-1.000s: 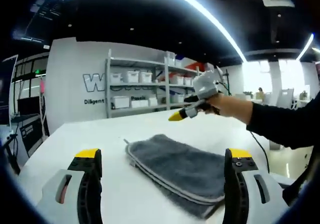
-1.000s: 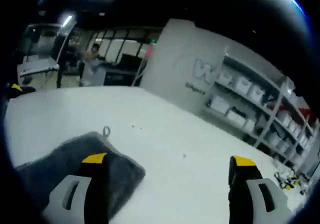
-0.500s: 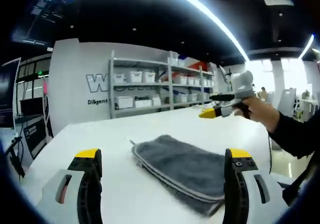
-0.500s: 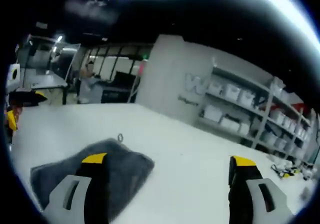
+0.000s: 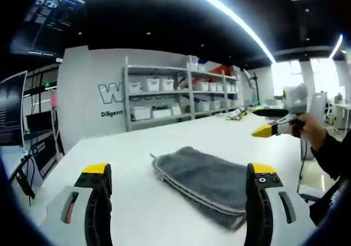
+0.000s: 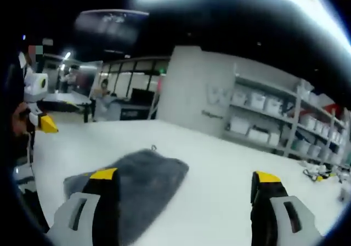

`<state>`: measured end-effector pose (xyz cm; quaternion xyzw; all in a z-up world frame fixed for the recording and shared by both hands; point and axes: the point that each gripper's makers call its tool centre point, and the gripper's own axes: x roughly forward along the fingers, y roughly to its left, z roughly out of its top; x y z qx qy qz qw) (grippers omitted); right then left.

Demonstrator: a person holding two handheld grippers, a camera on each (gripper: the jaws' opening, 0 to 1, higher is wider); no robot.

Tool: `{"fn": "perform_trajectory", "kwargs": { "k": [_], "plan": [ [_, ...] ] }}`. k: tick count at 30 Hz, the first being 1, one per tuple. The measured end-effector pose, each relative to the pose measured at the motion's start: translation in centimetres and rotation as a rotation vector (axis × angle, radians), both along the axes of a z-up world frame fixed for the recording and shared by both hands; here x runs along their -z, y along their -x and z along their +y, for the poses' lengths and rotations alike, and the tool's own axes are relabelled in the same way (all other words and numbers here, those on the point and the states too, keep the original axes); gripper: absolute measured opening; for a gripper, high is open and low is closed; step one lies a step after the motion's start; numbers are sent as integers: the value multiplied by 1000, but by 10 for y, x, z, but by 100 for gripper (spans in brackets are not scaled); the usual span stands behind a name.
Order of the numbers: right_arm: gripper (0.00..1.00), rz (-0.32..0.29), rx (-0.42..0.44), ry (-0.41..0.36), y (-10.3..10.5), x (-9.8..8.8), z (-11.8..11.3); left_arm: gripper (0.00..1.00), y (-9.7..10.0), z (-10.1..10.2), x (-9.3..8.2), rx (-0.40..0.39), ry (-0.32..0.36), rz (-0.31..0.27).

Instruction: Open the folded towel by lifting each exposed corner and separating the folded layers until the towel lies flat within the target outline without major curled edges

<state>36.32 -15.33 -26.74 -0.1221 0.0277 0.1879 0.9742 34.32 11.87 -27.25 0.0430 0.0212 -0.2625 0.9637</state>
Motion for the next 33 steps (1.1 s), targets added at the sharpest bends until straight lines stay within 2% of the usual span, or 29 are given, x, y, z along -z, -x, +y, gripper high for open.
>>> {"fn": "perform_trajectory", "kwargs": {
  "k": [8, 15, 18, 21, 23, 24, 31, 33],
  "plan": [
    [100, -36, -12, 15, 34, -2, 7, 100, 10, 1, 3, 13, 9, 11],
    [100, -24, 2, -22, 55, 8, 2, 100, 21, 3, 8, 20, 4, 23],
    [100, -41, 39, 2, 64, 10, -5, 100, 24, 8, 7, 11, 13, 24],
    [100, -61, 54, 7, 67, 6, -13, 100, 27, 9, 6, 10, 21, 31],
    [100, -30, 10, -37, 67, 5, -10, 100, 28, 9, 7, 7, 20, 34],
    [100, -35, 11, -40, 65, 1, -12, 100, 28, 10, 8, 6, 18, 37],
    [100, -49, 8, -15, 67, 2, -5, 100, 29, 12, 8, -4, 14, 40],
    [100, -50, 9, 0, 65, 3, -6, 99, 26, 18, -1, -40, 57, 20]
  ]
}}
